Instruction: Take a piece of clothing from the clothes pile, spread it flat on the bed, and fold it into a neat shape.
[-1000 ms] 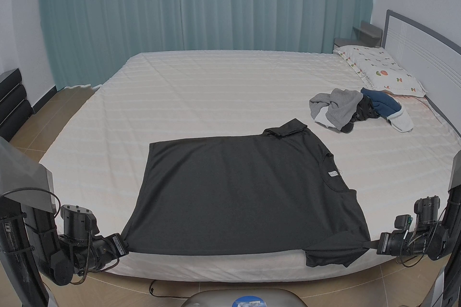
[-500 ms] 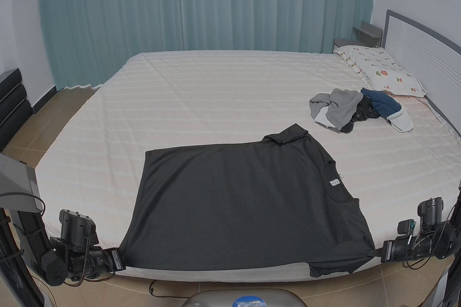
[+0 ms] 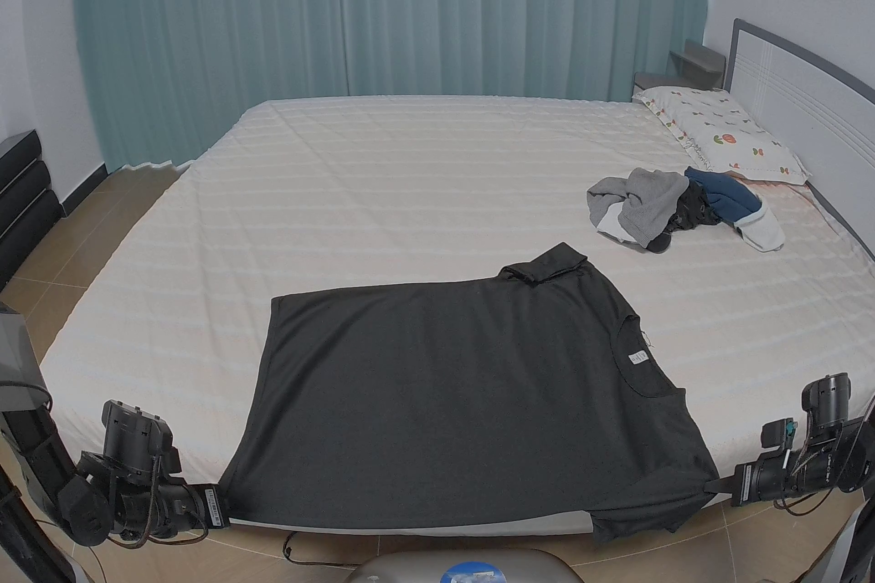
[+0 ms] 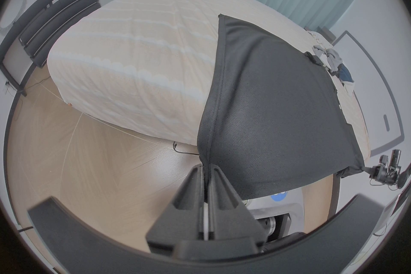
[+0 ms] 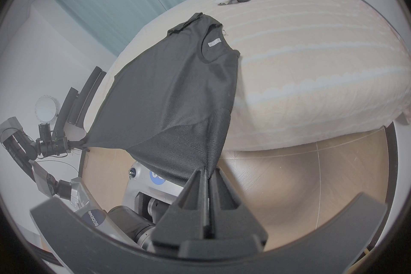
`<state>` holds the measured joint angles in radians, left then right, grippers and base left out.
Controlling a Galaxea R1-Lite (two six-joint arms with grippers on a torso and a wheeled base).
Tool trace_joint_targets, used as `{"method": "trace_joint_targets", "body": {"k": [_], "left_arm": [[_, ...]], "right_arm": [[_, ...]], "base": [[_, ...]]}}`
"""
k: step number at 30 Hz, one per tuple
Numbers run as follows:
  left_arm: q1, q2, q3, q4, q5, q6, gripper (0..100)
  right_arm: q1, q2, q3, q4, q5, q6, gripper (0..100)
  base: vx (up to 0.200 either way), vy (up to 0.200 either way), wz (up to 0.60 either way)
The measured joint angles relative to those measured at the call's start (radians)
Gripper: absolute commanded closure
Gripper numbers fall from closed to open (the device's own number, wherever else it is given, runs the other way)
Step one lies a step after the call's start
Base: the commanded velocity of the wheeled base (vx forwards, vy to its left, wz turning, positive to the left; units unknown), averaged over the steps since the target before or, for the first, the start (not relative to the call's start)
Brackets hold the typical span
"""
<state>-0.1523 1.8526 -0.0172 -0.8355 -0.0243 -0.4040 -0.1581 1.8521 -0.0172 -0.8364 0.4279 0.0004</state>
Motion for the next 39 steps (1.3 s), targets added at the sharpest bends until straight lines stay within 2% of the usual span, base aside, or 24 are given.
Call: {"method": "trace_joint_targets", "body": {"k": [5, 15, 19, 39], "left_arm": [[0.002, -0.016, -0.024, -0.011, -0.003, -0.028, 100], [0.010, -0.028, -0.160, -0.050, 0.006, -0.216, 100], [0.016, -0.034, -0.189, -0.073, 0.043, -0.229, 100], [0.018, -0.034, -0.248, -0.076, 0.047, -0.265, 100]], "right_arm": [[0.001, -0.019, -0.021, -0.008, 0.003, 0.008, 100], [0.010, -0.039, -0.145, -0.011, 0.004, 0.067, 100], [0.018, -0.044, -0.193, -0.010, 0.005, 0.075, 100], [0.037, -0.026, -0.312, 0.009, 0.016, 0.082, 100]], "base": [[0.000, 0.000, 0.00], [0.000, 0.000, 0.00], [0.000, 0.000, 0.00], [0.000, 0.000, 0.00]]}}
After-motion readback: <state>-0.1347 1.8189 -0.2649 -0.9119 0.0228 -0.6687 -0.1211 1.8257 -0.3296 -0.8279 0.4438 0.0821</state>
